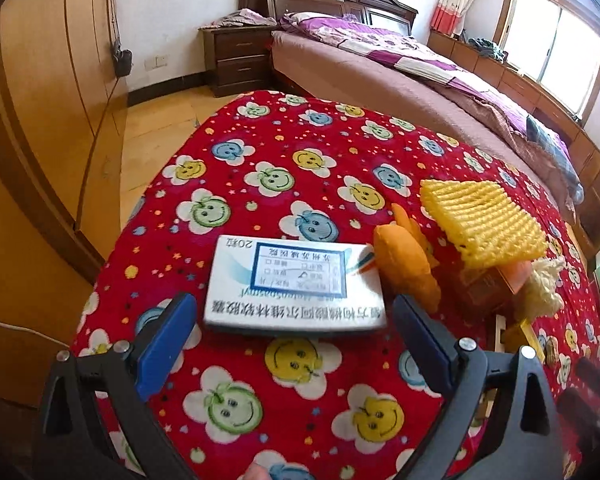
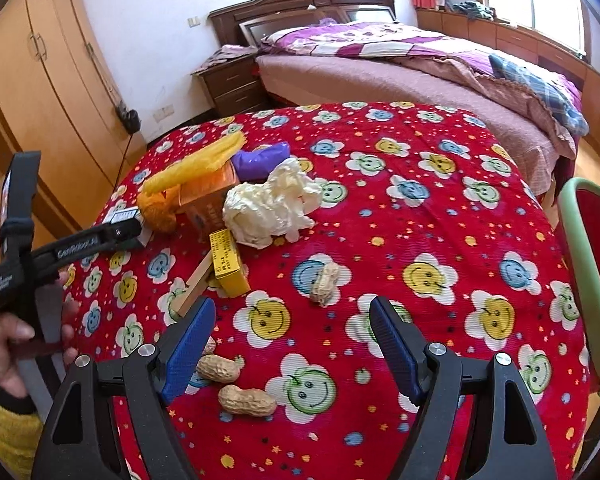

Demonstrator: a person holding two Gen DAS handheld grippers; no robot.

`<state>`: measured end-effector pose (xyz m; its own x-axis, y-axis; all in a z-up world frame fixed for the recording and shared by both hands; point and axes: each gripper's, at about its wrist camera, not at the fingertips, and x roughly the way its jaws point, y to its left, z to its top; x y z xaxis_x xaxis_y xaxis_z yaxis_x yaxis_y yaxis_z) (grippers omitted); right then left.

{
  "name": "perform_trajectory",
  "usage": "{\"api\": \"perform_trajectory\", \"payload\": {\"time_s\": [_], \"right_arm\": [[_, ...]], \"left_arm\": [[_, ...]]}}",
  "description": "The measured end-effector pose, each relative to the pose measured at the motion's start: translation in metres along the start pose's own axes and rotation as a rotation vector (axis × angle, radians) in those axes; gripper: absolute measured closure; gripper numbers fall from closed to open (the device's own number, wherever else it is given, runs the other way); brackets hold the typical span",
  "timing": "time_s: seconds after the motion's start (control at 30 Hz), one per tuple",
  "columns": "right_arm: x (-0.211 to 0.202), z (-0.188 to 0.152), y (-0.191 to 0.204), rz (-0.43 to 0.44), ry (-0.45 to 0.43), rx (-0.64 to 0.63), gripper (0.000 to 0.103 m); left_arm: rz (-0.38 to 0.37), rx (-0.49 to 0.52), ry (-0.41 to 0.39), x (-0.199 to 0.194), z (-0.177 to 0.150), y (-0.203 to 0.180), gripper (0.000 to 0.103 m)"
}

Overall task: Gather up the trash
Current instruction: 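Grasp the white medicine box with the left tool, then grasp the small yellow box with the right tool while the left tool holds the medicine box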

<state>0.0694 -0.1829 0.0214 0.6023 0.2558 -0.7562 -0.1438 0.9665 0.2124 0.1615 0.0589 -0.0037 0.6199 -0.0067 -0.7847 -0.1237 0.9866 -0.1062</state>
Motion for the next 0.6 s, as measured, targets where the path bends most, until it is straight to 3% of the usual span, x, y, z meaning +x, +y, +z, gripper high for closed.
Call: {"api": "perform_trajectory", "payload": {"time_s": [0.23, 0.37, 0.47, 0.6], "right_arm": [[0.009, 0.004, 0.007, 0.010, 0.017, -0.018, 0.023], [0.017, 0.008, 0.012, 0.021, 0.027, -0.038, 0.023], [0.022, 0.009, 0.014, 0.048, 0.031, -0.041, 0.023], [0.027, 0.013, 0.019, 0.063, 0.014, -0.059, 0.023]], "left_arm": [[0.018, 0.017, 0.053, 0.017, 0.002, -0.003, 0.006], [0.051, 0.024, 0.043, 0.020, 0.003, -0.004, 0.007], [0.073, 0.016, 0.032, 0.019, 0.003, -0.004, 0.013], [0.062, 0.013, 0.030, 0.017, 0.002, -0.002, 0.013]]}}
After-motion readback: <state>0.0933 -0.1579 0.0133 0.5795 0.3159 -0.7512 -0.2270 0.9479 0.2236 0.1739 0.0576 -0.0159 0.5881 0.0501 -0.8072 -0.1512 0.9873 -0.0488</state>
